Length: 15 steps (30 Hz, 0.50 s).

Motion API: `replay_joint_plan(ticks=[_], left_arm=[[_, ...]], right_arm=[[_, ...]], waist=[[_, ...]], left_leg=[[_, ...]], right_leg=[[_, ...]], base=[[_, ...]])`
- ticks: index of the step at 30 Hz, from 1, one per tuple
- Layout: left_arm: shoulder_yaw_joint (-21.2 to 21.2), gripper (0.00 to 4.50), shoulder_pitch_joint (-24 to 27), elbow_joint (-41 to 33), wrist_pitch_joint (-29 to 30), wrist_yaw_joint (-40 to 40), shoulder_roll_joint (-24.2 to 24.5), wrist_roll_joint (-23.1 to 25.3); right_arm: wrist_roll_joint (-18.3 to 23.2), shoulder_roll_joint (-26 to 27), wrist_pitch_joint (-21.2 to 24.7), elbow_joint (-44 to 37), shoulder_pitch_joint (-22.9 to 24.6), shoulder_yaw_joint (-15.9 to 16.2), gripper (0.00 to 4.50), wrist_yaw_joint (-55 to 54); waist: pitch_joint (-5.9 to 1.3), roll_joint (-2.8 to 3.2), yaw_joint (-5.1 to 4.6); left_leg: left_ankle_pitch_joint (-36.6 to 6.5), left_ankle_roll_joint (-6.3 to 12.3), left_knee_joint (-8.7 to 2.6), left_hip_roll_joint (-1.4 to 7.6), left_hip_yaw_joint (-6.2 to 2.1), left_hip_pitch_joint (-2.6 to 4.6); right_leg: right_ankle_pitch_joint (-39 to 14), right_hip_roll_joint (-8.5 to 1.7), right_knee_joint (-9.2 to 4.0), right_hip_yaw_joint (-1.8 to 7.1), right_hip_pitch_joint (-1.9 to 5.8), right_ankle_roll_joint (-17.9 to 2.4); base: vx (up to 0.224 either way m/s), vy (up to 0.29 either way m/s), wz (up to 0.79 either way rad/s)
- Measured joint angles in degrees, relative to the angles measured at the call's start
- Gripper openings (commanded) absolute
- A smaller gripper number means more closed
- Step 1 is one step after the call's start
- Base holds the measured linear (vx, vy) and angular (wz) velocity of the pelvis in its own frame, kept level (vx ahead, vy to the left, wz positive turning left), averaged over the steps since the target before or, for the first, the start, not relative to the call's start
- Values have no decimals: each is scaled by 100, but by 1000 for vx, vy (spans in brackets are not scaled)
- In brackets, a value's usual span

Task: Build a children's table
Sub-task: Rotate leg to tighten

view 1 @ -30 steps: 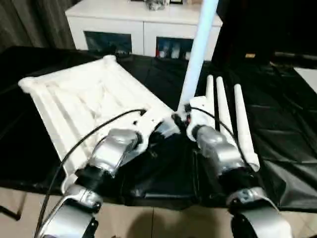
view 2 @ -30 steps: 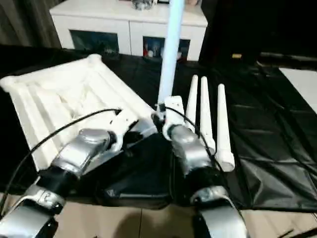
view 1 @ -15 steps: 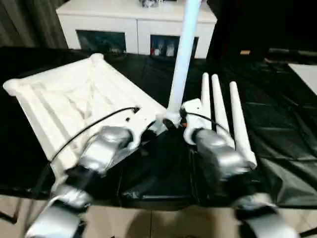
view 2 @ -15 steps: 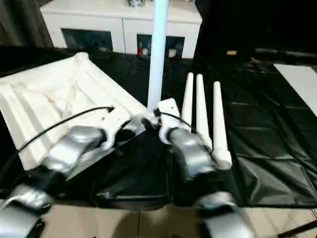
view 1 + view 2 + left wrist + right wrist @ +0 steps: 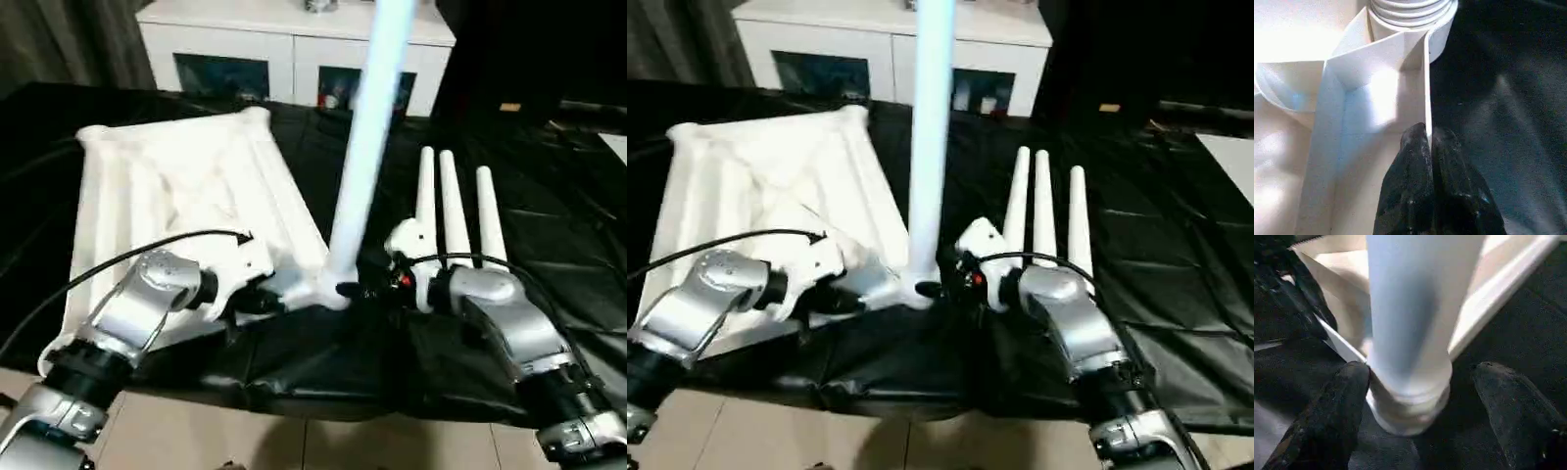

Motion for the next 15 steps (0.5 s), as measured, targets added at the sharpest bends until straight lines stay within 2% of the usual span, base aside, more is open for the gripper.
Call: replay_joint_plan(ticks=[5, 6, 10, 15], left_arm=[[-20, 0, 0, -4, -8, -60, 0, -5], [-22, 0, 0, -9, -8, -83, 0, -5], [-38, 0, 0, -42, -8, -136, 3, -4], [-38, 0, 0, -43, -8, -163, 10, -2]], right_arm=[[38, 4, 0, 0, 0, 81, 370, 167], [63, 10, 0, 0, 0, 85, 342, 214], [92, 6, 3, 0, -1, 97, 309, 302], [97, -2, 4, 1, -2, 86, 277, 310]], waist=[[0, 0, 28], [0, 0, 40], [0, 0, 103], [-1, -1, 112]], left_leg=[[0, -1, 0, 1, -1, 0], [0, -1, 0, 1, -1, -1], [1, 0, 0, 1, -1, -2], [1, 0, 1, 0, 0, -1]], right_leg=[[0, 0, 4, -1, 0, 0], [-1, 0, 3, -1, 0, 1], [-2, 0, 0, -1, 0, 3], [-2, 0, -1, 0, 0, 3]], base=[[0, 0, 0], [0, 0, 0], [0, 0, 0], [0, 0, 0]])
